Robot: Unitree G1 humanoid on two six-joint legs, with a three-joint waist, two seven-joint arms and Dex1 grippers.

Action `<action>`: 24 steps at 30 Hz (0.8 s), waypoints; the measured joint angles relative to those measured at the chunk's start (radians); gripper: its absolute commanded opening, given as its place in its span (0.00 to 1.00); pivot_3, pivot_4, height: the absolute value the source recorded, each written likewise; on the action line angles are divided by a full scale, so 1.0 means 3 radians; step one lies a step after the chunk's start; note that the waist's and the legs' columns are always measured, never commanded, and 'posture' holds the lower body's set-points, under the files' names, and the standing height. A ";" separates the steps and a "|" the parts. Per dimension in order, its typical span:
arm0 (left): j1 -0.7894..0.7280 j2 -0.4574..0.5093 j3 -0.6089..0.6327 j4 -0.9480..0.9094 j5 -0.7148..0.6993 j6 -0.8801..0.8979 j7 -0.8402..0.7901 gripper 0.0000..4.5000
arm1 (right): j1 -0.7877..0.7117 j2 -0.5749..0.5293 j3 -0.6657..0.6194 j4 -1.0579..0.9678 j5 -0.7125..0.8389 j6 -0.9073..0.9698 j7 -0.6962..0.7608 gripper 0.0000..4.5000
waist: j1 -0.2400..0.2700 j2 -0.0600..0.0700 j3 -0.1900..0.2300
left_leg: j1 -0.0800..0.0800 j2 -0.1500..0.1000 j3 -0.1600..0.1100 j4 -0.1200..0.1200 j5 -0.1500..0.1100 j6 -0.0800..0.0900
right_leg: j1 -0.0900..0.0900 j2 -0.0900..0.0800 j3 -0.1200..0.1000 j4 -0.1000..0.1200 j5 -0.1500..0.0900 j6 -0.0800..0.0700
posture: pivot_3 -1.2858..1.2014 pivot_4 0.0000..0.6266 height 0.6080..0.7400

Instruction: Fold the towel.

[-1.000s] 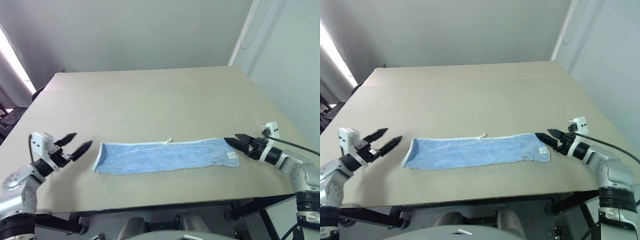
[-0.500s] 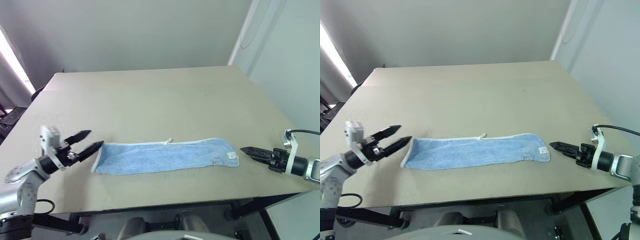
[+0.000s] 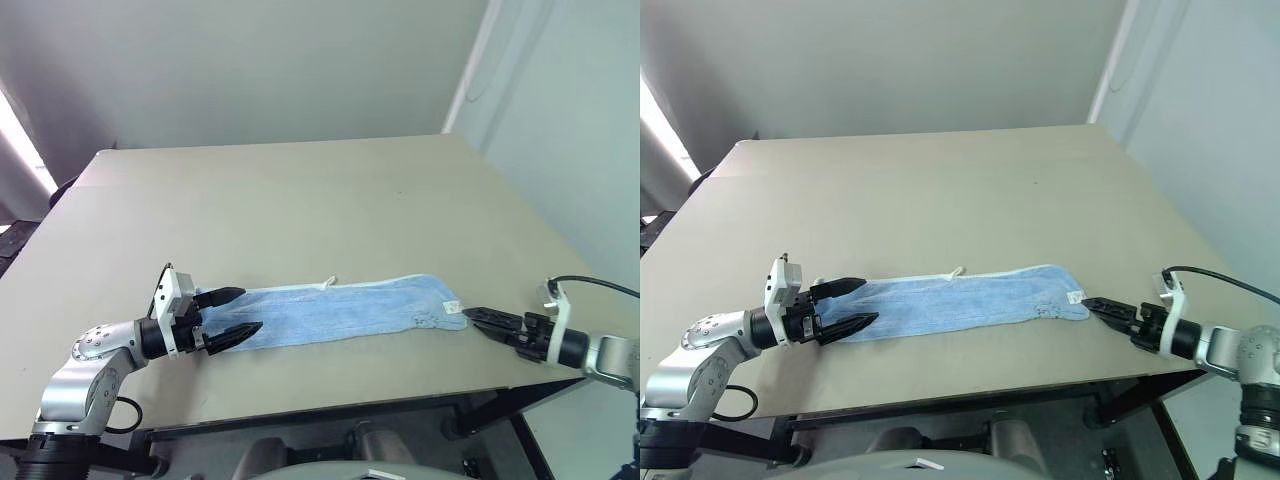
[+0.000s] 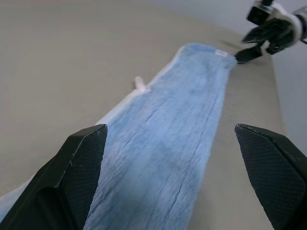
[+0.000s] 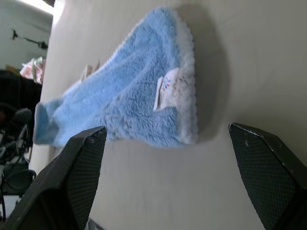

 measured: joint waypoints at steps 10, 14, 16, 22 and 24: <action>-0.0050 0.0029 -0.0124 -0.0103 0.0005 0.0009 -0.0069 1.00 | -0.0126 0.0349 0.0033 -0.0159 0.0075 0.0212 -0.0169 0.95 | -0.0068 -0.0004 0.0005 | 0.0049 0.0055 -0.0001 -0.0023 -0.0002 -0.0001 | 0.0024 0.0051 -0.0013 -0.0003 -0.0005 -0.0007 | 0.52 0.00 1.00; -0.0063 0.0029 -0.0180 -0.0104 0.0020 0.0009 -0.0074 1.00 | -0.0209 0.0459 0.0124 -0.0222 0.0099 0.0317 -0.0202 0.95 | -0.0090 0.0001 0.0009 | 0.0052 0.0071 -0.0002 -0.0034 -0.0001 -0.0001 | 0.0019 0.0066 -0.0021 -0.0003 -0.0007 -0.0011 | 0.52 0.00 1.00; -0.0107 0.0029 -0.0198 -0.0103 0.0028 0.0009 -0.0075 1.00 | -0.0274 0.0498 0.0179 -0.0211 0.0096 0.0346 -0.0232 0.95 | -0.0095 0.0001 0.0009 | 0.0052 0.0081 -0.0002 -0.0037 -0.0001 -0.0001 | 0.0016 0.0080 -0.0018 -0.0003 -0.0007 -0.0012 | 0.52 0.00 1.00; -0.0149 0.0019 -0.0218 -0.0103 0.0060 0.0004 -0.0058 1.00 | -0.0543 0.0641 0.0229 0.0120 0.0044 0.0313 -0.0306 0.91 | -0.0105 -0.0001 0.0009 | 0.0075 0.0088 -0.0004 -0.0056 -0.0001 -0.0001 | 0.0011 0.0103 -0.0008 -0.0003 -0.0006 -0.0016 | 0.52 0.00 1.00; -0.0148 0.0008 -0.0233 -0.0103 0.0070 0.0002 -0.0055 1.00 | -0.0612 0.0659 0.0230 0.0251 0.0025 0.0274 -0.0349 0.80 | -0.0103 0.0001 0.0014 | 0.0091 0.0088 -0.0004 -0.0056 -0.0002 -0.0002 | 0.0019 0.0103 -0.0010 -0.0011 -0.0007 -0.0016 | 0.52 0.00 1.00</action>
